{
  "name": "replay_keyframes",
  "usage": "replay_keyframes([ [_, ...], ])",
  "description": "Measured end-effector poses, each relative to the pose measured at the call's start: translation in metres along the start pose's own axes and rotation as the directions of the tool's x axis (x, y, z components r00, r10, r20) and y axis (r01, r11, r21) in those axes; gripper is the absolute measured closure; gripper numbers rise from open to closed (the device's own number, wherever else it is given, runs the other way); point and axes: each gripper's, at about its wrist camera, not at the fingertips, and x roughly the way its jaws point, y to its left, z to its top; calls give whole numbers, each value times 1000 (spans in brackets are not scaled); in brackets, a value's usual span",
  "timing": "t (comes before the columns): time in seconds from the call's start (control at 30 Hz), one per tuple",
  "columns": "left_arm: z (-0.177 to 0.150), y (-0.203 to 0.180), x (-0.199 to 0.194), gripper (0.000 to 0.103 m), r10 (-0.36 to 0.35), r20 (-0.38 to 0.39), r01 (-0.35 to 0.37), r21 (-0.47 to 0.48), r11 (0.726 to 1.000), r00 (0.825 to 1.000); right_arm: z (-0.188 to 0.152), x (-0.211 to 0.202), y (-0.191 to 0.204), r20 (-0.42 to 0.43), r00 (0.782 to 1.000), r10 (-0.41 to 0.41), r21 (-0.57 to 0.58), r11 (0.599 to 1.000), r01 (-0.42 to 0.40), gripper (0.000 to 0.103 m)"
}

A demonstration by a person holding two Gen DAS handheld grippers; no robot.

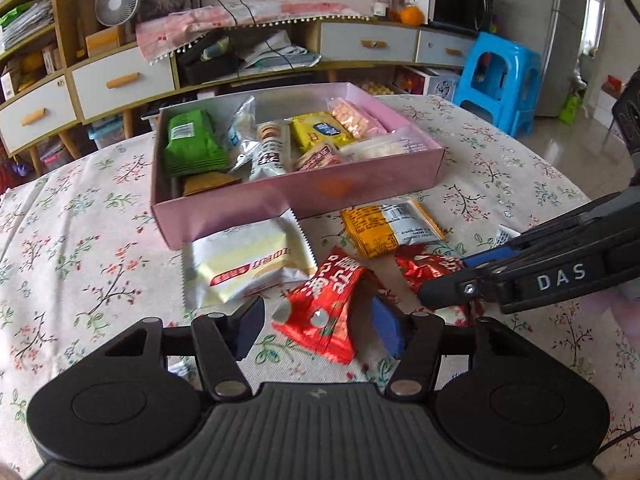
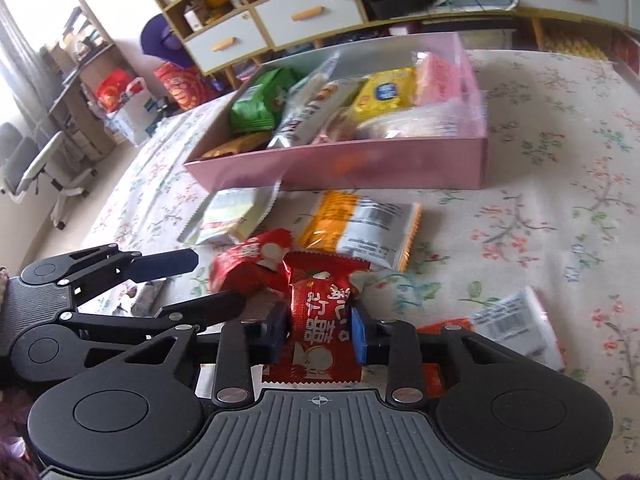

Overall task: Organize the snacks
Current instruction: 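Grasp a red candy packet with the right gripper while the left gripper grasps another red packet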

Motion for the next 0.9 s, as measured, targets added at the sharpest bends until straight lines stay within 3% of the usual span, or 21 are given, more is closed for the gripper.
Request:
replay_keyframes([
  [0.23,5,-7,9,52,-2,-23,2,-7,1000,1000,-2,-7,-11,25,999,-24,-12,1000,24,69],
  [0.33,5,-9,11,61,1,-41,-1,-5,1000,999,-3,-6,-8,21,1000,-21,-28,999,22,68],
  [0.43,5,-11,10,64,7,-43,-7,-2,1000,999,-5,-5,-5,19,1000,-24,-43,999,25,67],
  [0.53,6,-10,8,75,-10,-44,9,-21,1000,999,-4,-5,-4,18,1000,-24,-48,999,24,67],
  [0.9,13,-8,-2,85,-21,-61,16,-74,997,998,0,-6,-8,-3,1000,-22,-5,1000,22,73],
])
